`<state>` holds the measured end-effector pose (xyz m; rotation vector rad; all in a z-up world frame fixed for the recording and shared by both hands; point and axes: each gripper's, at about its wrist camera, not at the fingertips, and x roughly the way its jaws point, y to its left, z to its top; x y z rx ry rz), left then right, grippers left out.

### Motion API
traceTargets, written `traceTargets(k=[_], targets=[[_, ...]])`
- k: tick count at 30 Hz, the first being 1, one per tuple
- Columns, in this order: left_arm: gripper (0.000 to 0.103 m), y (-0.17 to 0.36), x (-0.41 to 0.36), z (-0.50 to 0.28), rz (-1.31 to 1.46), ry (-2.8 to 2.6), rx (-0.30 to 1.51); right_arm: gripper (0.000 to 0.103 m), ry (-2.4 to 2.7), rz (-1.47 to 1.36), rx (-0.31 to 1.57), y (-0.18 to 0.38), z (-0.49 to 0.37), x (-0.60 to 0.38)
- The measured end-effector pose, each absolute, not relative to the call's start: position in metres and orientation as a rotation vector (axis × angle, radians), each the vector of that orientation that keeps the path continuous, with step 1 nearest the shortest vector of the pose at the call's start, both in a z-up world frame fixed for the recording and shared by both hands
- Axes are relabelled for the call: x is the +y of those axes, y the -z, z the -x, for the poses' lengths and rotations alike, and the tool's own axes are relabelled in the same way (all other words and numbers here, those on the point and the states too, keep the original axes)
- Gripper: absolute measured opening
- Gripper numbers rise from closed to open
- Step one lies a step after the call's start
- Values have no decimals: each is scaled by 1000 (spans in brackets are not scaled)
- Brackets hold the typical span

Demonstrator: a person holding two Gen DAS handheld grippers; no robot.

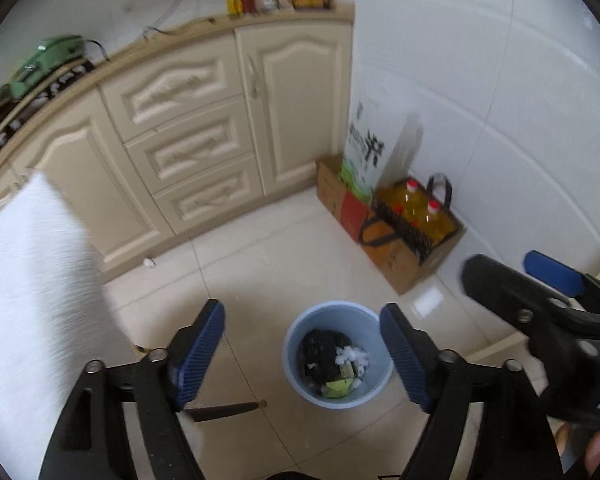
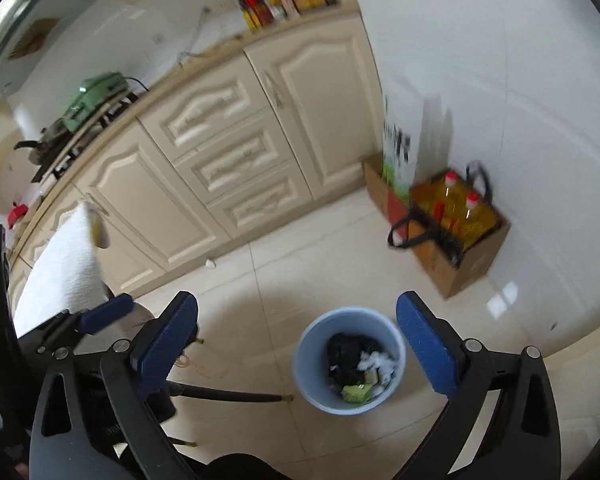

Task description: Collect trash

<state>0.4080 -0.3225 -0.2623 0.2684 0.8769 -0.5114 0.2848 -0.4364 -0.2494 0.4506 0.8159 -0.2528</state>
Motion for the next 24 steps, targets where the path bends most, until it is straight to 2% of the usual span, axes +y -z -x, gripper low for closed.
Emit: traceTargets(k=[12,24], targets=[[102,170,-203,-247,-190,413,625,103,218,-282,678,150,-196,-359],[102,129,-110,-66,-100,317,472,103,158,-153,545,84,-122,-276]])
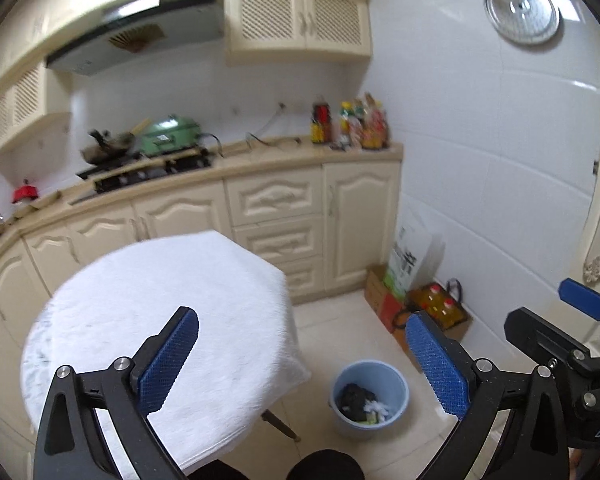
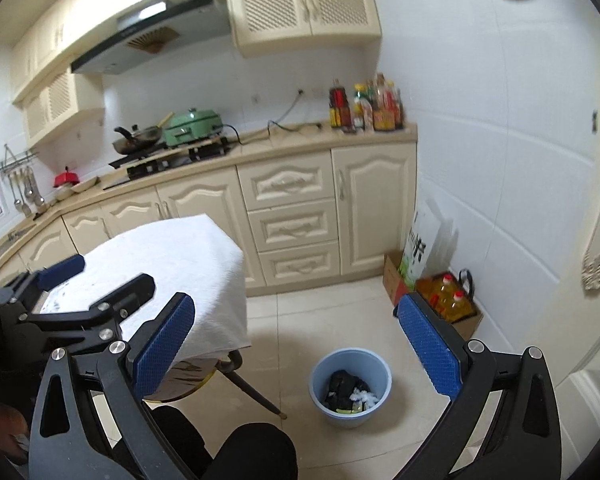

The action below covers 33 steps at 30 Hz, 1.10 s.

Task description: Collect trash

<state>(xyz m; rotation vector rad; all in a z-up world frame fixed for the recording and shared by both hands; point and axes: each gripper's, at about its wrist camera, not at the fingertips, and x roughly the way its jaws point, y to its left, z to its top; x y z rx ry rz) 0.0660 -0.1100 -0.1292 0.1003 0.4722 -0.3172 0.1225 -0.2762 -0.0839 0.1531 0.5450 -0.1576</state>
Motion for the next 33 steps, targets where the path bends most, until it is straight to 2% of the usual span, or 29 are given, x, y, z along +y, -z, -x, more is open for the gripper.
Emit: traceTargets(k=[10,16,23,33], targets=[[102,107,-62,88,-91,249,307,103,96,-141,469,52,-78,-234],[102,114,-39,150,-59,186,228,103,52,-113,414,36,-67,-208],[102,131,-38,187,-37,146,207,103,44,-73,374,26,-58,-192],[102,140,-57,187,-37,125,208,103,30,-72,347,23,-50,-189]])
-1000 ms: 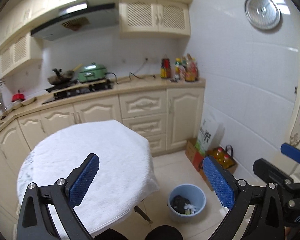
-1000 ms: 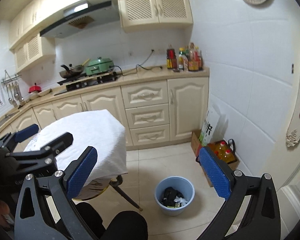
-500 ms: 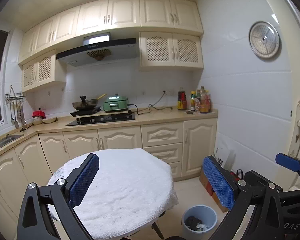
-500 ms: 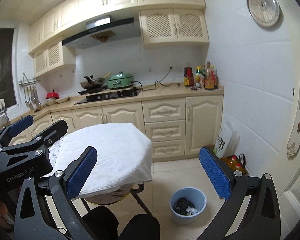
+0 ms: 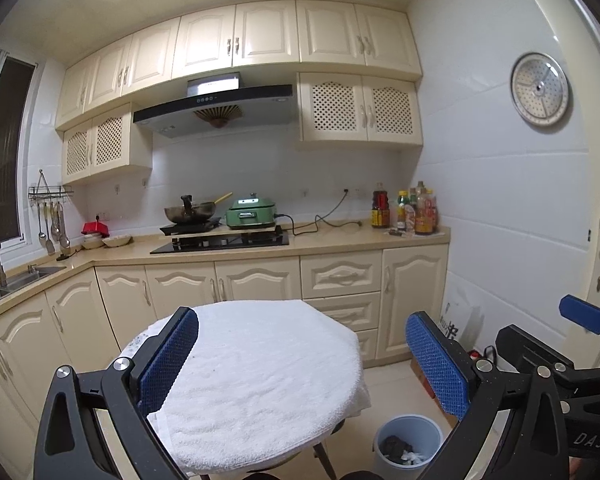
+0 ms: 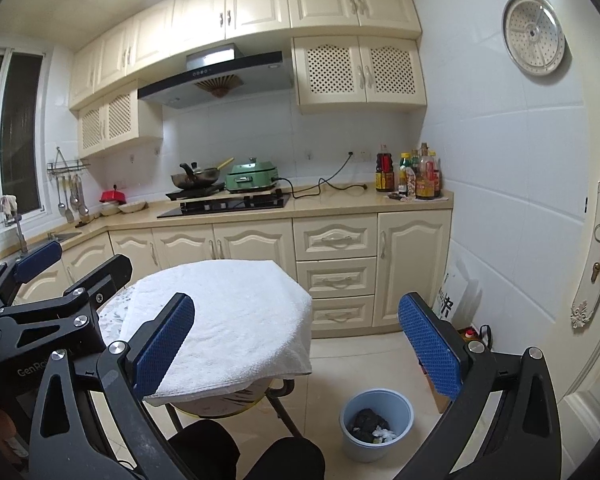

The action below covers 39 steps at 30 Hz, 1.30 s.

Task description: Collect trash

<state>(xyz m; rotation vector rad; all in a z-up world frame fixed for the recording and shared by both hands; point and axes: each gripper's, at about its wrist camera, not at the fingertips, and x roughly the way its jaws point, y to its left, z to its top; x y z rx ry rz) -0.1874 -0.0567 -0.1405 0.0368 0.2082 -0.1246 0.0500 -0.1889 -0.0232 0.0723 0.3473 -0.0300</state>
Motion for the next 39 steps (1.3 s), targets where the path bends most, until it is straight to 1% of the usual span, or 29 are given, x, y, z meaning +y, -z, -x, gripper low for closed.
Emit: traceTargets(k=[8,15,24,39], targets=[[102,136,-59,191,-20,133,212,103,49,-56,332,18,-44,-184],[102,122,-56,161,-6,152,243,103,72,-50,340,18,-41,-184],[102,107,-50,145,-2,169,248,103,88,-53,341,18,-42,-189],[102,121,-31,137,-11,175,224,103,83,-66,329,19,-37,-189]])
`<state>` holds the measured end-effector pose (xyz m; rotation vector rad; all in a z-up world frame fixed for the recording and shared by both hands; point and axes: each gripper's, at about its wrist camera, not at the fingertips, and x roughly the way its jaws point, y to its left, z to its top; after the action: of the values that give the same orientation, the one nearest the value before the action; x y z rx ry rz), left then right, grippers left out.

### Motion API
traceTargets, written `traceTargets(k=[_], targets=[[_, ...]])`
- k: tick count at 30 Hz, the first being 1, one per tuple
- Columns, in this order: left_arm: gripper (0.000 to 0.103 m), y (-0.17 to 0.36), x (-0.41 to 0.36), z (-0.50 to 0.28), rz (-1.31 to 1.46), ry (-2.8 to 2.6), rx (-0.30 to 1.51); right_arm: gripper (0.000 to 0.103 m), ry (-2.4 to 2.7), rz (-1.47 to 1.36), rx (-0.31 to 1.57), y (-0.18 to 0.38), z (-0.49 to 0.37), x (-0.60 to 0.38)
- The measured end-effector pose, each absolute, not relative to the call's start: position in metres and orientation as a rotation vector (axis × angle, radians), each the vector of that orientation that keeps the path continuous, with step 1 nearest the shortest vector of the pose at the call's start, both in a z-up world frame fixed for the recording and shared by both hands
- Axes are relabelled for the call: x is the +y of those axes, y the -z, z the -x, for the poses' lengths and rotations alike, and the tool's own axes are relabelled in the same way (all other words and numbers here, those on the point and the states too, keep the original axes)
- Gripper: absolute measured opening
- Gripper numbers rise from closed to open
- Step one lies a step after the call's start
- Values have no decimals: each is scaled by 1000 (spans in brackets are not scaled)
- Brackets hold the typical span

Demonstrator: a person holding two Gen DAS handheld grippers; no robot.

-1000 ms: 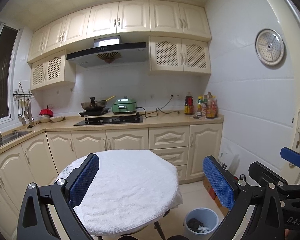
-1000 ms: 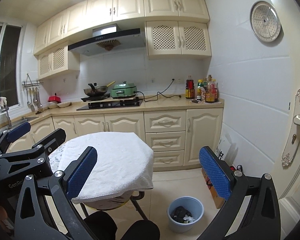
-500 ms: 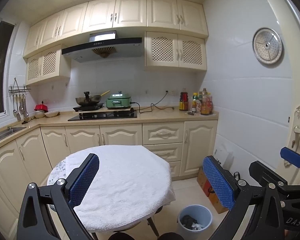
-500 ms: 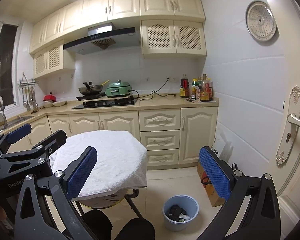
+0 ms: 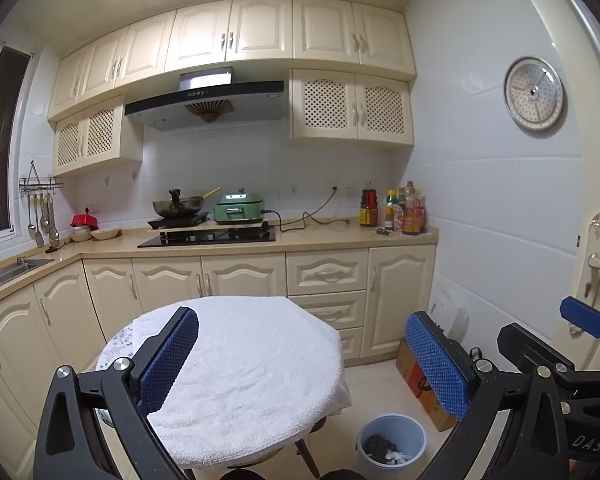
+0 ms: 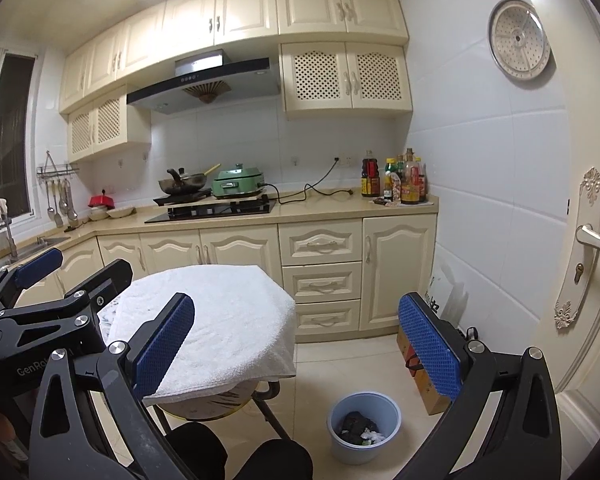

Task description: Collect trash

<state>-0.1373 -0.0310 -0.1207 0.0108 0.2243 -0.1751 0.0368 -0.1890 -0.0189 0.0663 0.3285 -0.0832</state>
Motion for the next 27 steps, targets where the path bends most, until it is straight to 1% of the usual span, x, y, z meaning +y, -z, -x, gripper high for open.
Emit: traceTargets(k=[27], targets=[[102,129,-25,130,-10,178,220,103,69,-78,336,18,-39,-194]])
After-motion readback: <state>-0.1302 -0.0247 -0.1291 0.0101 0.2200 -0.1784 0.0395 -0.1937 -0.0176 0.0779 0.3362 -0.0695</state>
